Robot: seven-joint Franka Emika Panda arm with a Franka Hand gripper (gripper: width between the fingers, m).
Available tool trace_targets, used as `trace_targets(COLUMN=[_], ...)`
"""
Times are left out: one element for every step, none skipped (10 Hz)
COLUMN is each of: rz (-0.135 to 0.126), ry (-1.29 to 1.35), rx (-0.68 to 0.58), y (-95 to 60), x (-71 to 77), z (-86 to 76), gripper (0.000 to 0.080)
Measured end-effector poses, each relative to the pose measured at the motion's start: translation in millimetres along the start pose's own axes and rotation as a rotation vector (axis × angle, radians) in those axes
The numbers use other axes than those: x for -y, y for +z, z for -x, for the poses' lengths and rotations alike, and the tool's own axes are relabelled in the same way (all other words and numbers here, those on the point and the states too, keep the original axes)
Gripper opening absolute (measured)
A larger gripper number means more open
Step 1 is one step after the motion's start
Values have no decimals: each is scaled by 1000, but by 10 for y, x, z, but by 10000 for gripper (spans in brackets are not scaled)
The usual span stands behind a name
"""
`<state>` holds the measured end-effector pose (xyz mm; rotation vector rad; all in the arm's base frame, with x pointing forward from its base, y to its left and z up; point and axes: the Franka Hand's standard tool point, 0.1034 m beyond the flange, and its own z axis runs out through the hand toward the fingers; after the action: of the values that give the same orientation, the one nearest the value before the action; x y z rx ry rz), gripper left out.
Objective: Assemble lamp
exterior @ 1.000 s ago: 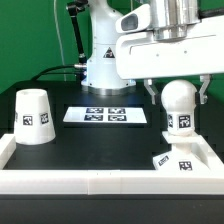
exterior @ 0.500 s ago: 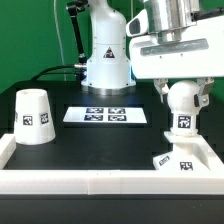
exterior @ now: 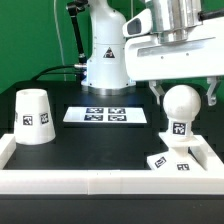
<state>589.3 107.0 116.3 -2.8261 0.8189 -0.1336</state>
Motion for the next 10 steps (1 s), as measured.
trace_targets(rz=[2, 6, 6, 6, 6, 7, 9, 27, 41, 51], ry=[-130, -236, -313, -392, -453, -521, -621, -773, -902, -1018], rx=[0, -2, -1, -1, -1, -1, -4, -20, -26, -29], y=[2, 2, 3, 3, 4, 3, 2, -3, -10, -16], x=[12, 19, 14, 10, 9, 5, -2, -10, -15, -23], z=[12, 20, 16, 13, 13, 10, -1, -32, -53, -73], gripper=[698, 698, 698, 698, 698, 698, 698, 698, 698, 698])
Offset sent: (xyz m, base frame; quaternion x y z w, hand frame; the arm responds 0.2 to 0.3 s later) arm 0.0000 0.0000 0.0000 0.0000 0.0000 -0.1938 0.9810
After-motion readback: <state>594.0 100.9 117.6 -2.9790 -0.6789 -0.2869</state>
